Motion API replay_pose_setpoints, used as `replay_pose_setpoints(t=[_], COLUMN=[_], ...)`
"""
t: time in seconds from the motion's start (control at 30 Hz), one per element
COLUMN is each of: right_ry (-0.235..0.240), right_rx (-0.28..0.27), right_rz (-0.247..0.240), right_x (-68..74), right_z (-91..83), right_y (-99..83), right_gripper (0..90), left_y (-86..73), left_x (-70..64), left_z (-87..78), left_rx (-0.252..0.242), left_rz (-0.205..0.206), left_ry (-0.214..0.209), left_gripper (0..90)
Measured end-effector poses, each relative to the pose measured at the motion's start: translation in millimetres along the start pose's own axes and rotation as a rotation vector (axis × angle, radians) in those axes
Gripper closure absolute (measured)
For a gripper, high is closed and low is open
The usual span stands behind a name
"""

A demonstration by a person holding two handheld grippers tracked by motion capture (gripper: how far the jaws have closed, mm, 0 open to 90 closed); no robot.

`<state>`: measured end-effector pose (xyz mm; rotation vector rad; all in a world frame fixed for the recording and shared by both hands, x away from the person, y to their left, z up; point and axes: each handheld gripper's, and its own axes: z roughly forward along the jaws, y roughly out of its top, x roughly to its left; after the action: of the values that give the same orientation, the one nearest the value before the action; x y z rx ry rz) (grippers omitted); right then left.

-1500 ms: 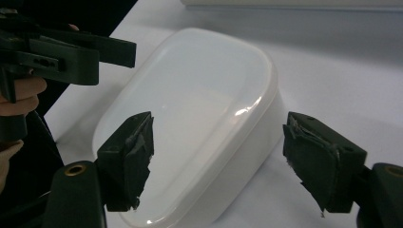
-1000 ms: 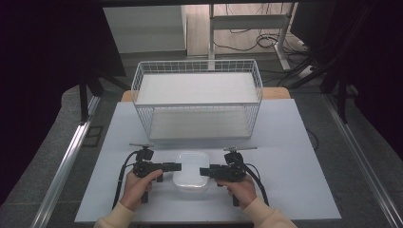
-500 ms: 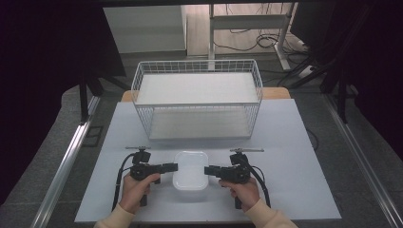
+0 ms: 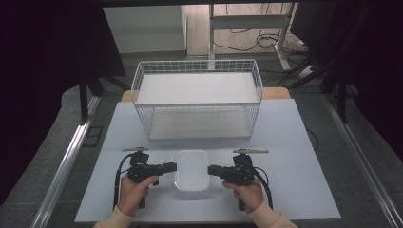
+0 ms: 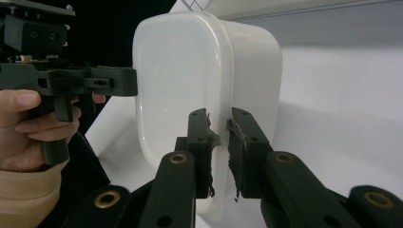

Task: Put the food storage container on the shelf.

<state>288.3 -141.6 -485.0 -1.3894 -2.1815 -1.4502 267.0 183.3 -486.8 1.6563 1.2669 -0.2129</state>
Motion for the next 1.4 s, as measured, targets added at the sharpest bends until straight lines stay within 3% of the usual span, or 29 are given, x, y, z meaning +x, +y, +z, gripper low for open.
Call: replay_pose_setpoints(t=[0.5, 0.93, 1.4], right_ry=[-0.009, -0.017, -0.042], right_rx=[-0.053, -0.083, -0.085], right_rz=[-0.145, -0.214, -0.258], right_x=[21.2, 29.9, 28.4], right_z=[-20.0, -32.1, -43.9], right_y=[12.3, 27.0, 46.3], right_gripper=[79.0, 78.9, 78.8], left_y=[5.6, 20.2, 42.4], left_x=[-25.2, -37.2, -49.4], left_z=[-14.6, -19.5, -13.9], left_rx=[-0.06, -0.087, -0.095], left_rz=[0.118, 0.162, 0.208], left_ry=[0.015, 0.015, 0.021], left_gripper=[78.9, 78.9, 78.9])
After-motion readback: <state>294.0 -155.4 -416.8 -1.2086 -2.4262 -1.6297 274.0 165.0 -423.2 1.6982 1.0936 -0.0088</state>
